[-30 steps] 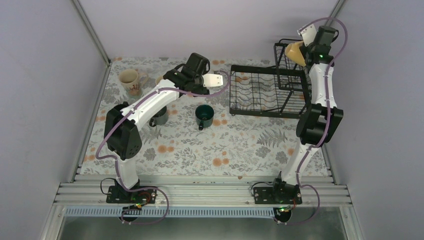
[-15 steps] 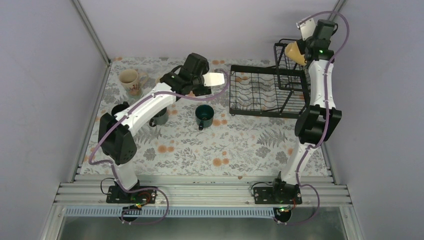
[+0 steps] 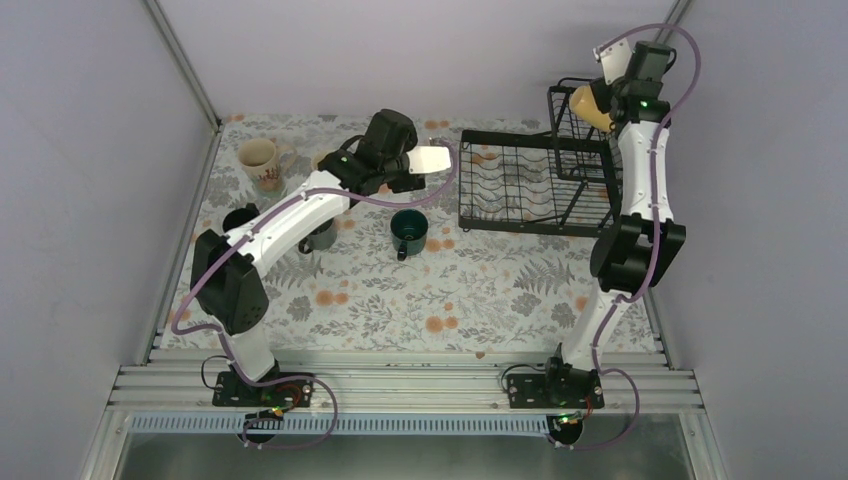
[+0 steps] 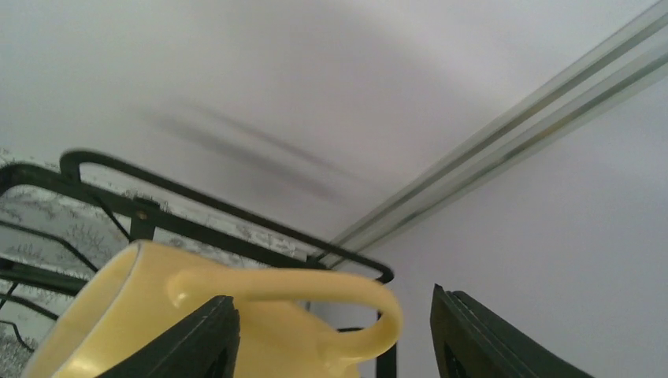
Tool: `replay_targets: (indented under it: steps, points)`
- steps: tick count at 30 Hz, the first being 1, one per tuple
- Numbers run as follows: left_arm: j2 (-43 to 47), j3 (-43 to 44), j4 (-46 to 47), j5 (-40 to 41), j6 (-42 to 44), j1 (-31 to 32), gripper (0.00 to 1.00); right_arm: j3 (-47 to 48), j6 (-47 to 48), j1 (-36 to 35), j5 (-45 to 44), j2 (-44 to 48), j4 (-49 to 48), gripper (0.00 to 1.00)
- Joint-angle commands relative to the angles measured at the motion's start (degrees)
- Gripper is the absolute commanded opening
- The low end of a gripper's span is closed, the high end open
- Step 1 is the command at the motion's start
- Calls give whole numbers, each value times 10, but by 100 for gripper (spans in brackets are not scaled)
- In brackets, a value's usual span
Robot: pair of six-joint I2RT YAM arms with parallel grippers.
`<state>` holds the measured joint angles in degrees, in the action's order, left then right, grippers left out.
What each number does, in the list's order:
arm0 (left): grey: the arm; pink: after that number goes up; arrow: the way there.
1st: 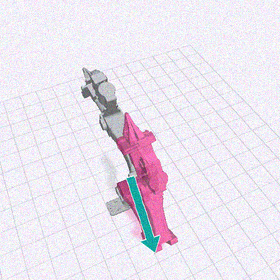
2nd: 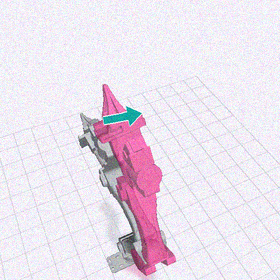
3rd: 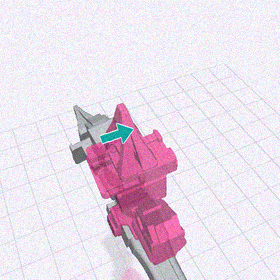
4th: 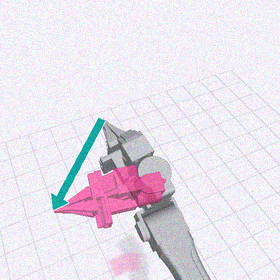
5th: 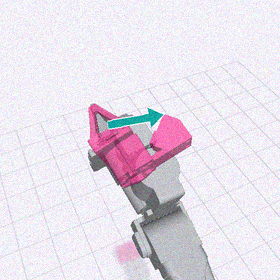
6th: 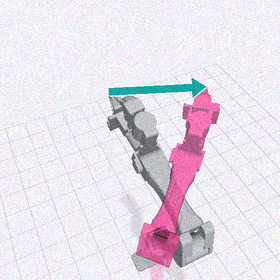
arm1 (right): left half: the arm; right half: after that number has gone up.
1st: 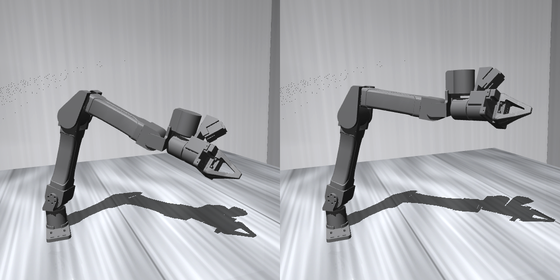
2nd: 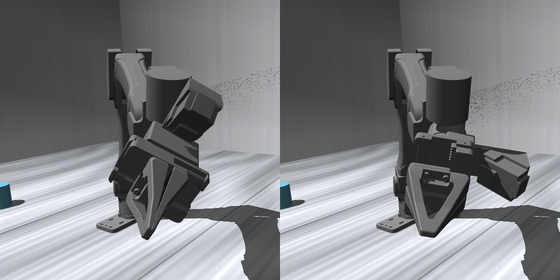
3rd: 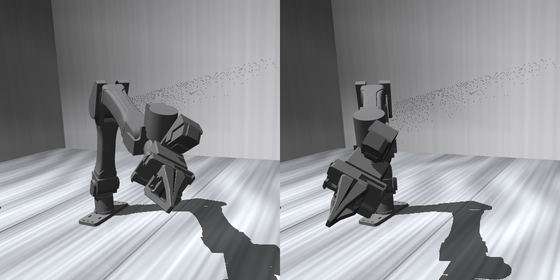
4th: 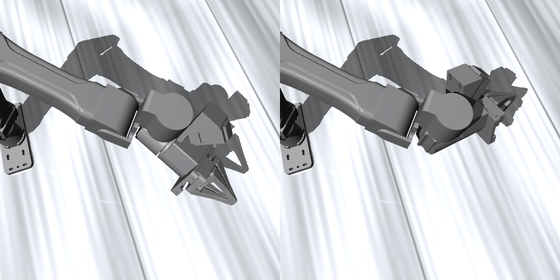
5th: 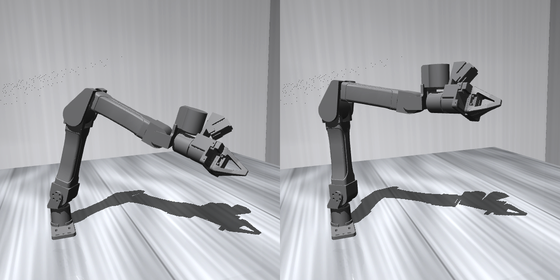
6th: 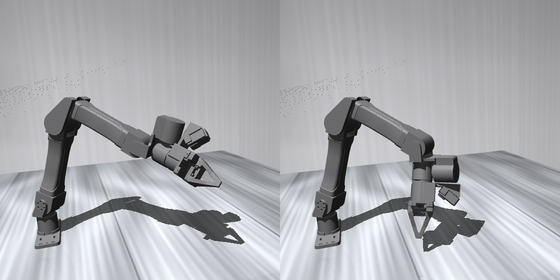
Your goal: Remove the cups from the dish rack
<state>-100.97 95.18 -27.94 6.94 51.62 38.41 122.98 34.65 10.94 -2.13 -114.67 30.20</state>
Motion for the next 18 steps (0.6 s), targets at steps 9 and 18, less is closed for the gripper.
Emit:
replay_targets:
  steps: [9,18]
  points:
    - [11,-24,45,-18,-11,4,85,14,-47,12,-33,-22,-20,75]
    - [8,-48,63,-21,-5,3,86,33,-78,18,-49,-41,19,79]
